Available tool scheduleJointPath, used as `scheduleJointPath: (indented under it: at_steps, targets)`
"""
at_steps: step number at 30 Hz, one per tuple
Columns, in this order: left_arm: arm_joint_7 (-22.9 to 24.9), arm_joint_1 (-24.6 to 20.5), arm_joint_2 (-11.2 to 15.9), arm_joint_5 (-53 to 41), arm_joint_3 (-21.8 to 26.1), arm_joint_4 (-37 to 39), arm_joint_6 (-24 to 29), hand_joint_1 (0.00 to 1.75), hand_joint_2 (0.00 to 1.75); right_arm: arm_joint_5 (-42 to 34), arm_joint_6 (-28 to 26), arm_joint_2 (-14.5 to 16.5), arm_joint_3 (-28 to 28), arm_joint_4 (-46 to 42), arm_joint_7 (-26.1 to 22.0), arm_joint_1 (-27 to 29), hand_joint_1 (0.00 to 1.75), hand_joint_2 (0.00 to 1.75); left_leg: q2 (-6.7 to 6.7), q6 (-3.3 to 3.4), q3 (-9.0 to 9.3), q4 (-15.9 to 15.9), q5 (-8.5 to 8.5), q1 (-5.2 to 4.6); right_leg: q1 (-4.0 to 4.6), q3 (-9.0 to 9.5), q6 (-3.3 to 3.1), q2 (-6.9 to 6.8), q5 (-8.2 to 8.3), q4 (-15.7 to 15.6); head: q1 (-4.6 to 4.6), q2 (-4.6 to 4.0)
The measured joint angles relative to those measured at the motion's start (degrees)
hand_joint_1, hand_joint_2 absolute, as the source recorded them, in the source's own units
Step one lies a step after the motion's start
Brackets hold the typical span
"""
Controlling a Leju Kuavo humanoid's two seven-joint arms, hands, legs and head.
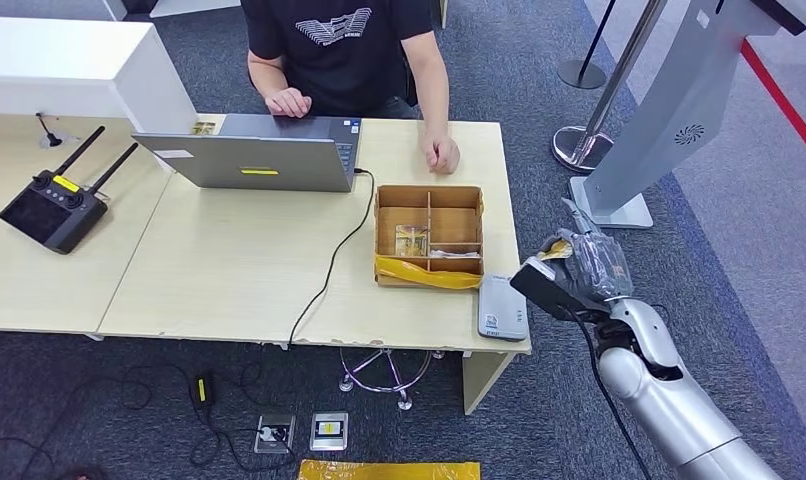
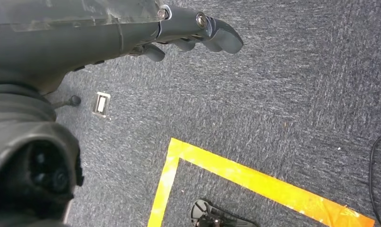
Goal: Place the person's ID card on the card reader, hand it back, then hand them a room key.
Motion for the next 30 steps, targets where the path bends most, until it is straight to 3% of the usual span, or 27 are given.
scheduleJointPath:
  at_steps: [14, 30]
  targets:
    - [0.61, -0.07, 0.02, -0.22, 0.00, -0.01, -0.18, 0.00, 0.00, -1.01, 2.92, 0.56, 2.84, -1.02, 1.31, 0.48, 1.75, 1.75, 0.00, 0.00, -0.02, -0.01, 0.00, 0.00, 0.00, 0.01, 0.00, 0.00, 0.00, 0.01, -0.01, 0.00]
    - [1.01, -0.15, -0.25, -0.14, 0.00, -0.06, 0.74, 0.00, 0.00, -5.17, 1.27, 6.19, 7.03, 9.51, -1.22, -2.39, 1.75, 1.75, -0.01, 0.00, -0.04, -0.01, 0.00, 0.01, 0.01, -0.01, 0.00, -0.02, 0.00, 0.01, 0.00, 0.00]
